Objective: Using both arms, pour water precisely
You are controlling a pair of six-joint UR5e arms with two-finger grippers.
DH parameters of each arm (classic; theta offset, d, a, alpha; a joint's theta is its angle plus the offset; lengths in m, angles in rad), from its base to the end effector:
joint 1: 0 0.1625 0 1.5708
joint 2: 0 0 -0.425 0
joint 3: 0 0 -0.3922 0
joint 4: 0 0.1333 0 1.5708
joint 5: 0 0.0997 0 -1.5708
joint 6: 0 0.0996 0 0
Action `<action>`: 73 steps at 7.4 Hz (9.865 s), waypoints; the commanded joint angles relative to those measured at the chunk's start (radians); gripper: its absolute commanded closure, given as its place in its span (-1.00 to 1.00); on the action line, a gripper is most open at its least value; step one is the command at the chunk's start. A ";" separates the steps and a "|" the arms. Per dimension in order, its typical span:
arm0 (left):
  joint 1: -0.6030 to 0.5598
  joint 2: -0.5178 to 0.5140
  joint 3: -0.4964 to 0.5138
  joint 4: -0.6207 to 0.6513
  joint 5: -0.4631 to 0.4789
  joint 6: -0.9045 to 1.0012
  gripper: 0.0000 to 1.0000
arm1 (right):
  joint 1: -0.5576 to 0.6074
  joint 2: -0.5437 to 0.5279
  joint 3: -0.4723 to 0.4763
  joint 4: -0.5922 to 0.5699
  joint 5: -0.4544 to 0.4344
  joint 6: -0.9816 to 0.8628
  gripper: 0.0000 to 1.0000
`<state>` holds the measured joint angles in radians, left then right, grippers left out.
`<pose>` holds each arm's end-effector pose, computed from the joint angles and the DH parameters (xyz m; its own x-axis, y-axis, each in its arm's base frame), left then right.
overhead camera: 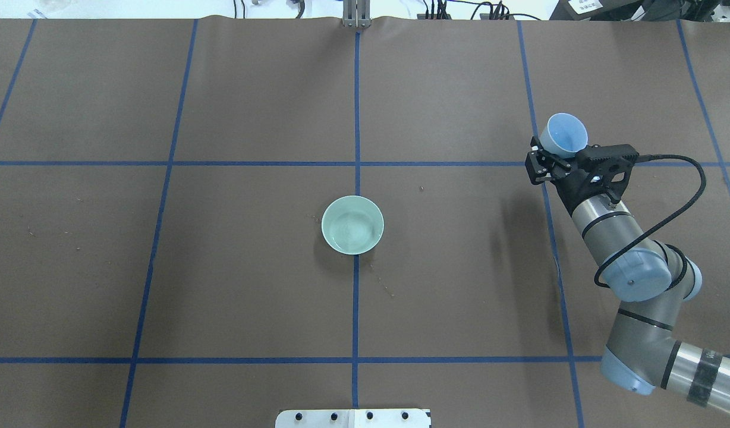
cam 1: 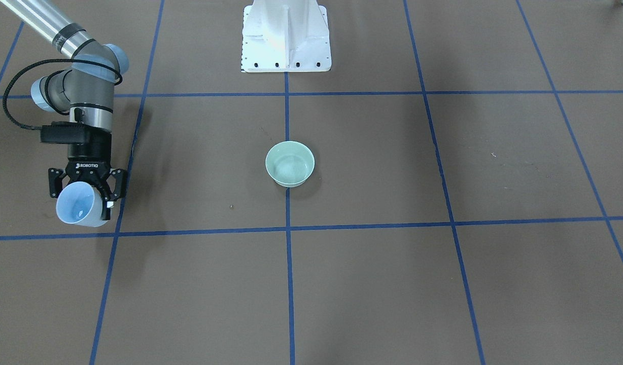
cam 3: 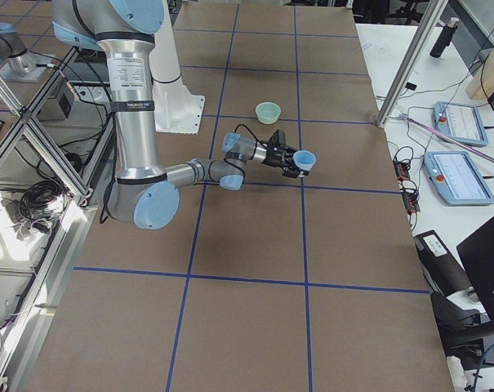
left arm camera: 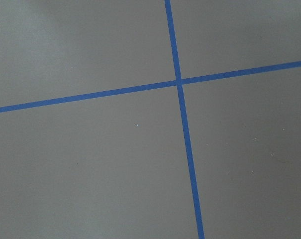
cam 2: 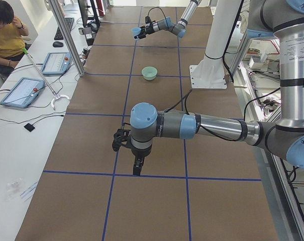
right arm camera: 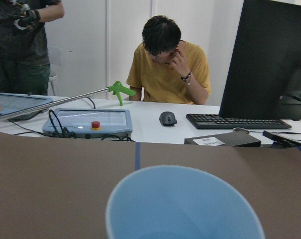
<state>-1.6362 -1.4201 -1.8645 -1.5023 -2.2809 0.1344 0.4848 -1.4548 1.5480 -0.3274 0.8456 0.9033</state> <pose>-0.0963 -0.4241 0.5947 0.7617 0.1322 -0.6343 -0.0372 0.9863 0.1609 -0.3807 -0.4259 0.4685 0.7305 -0.1388 0.6686 -0.5951 0.3508 0.7230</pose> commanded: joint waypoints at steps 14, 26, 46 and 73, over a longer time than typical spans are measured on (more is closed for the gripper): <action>-0.030 0.075 0.005 -0.002 0.000 0.002 -1.00 | -0.044 0.298 0.145 -0.399 0.780 -0.656 1.00; -0.054 0.084 0.021 -0.001 0.000 0.002 -1.00 | -0.078 0.453 0.267 -1.050 0.762 -0.684 1.00; -0.054 0.083 0.015 -0.001 0.000 0.002 -1.00 | -0.078 0.536 0.239 -1.143 0.716 -0.670 1.00; -0.053 0.076 0.004 -0.009 -0.002 0.001 -1.00 | 0.014 -0.139 0.058 -0.743 -0.105 0.692 0.67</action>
<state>-1.6889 -1.3438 -1.8610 -1.5110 -2.2821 0.1350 0.4905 -1.5841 1.6530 -1.0714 0.7423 1.5541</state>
